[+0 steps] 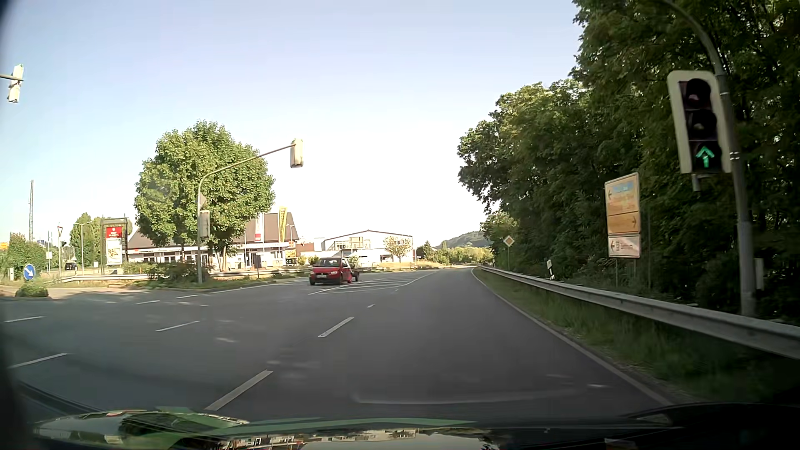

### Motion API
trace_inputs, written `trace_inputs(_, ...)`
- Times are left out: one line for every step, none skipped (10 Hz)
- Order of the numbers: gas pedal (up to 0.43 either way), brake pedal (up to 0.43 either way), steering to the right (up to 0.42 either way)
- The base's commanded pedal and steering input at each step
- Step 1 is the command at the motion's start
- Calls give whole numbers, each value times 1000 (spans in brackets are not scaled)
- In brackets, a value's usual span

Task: Follow the waypoints while adhering to traffic rules and regulations

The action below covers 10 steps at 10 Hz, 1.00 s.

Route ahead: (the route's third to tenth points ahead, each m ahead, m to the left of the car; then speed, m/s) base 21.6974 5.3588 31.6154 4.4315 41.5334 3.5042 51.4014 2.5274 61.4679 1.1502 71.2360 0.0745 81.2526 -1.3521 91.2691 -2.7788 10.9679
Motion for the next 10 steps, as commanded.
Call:
trace_inputs(339,0,1)
trace_inputs(339,0,1)
trace_inputs(339,0,0)
trace_inputs(339,0,1)
trace_inputs(339,0,1)
trace_inputs(339,0,2)
trace_inputs(339,0,3)
trace_inputs(339,0,3)
trace_inputs(339,0,4)
trace_inputs(339,0,8)
